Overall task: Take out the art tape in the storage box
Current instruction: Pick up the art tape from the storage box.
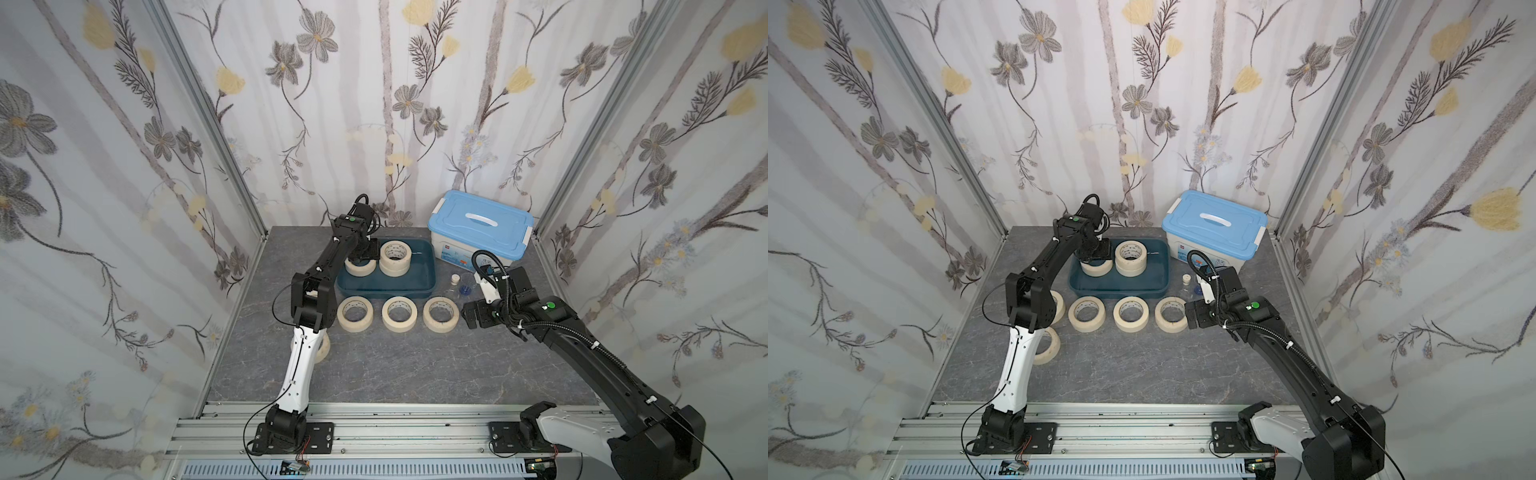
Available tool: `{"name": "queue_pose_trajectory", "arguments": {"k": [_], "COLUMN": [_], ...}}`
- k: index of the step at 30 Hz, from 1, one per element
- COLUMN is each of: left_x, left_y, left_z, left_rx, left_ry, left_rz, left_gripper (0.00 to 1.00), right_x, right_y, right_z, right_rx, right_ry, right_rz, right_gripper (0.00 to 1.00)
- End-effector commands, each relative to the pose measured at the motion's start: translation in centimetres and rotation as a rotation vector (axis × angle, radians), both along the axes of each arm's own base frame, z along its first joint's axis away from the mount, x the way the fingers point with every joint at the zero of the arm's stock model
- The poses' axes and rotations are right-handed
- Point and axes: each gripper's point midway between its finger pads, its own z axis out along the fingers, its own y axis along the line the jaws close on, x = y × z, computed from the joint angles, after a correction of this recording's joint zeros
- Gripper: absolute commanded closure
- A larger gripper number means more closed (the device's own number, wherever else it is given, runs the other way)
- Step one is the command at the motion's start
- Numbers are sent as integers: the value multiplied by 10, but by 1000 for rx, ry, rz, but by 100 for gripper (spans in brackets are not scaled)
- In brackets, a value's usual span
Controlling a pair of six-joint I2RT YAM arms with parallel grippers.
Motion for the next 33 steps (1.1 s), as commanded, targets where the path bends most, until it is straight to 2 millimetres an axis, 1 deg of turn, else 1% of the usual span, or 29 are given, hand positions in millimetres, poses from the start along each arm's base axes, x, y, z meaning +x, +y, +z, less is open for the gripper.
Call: {"name": "queue_pose_trajectory", "arguments": {"k": [1,9,12,15,19,24,33], "left_x": [-1,9,9,8,7,7,10], "left_y": [-2,-3,-2,-1,0,-4,-9], "left_z": [-10,-33,-41,-48,-55,-55,-39], "left_rx": [9,45,56,67,72,58,28], "left_ry": [14,13,24,36,50,48,17], "left_rz": [-50,-96,-100,-105,-107,-113,-113], "left_gripper": [32,33,35,38,47,56,73], "right_x": [2,2,2,2,3,3,3], "right_y": [-3,-4,-5,-5,-5,-5,-5], "right_z": [0,-1,-2,-2,-3,-3,-3], "right_rx": [-8,-10,-11,-13,-13,-12,-12], "right_ry": [-7,-4,-2,-1,1,3,3], "right_rz": [-21,-25,-26,-28,-27,-29,-31], "right_gripper": [0,0,0,0,0,0,0]}}
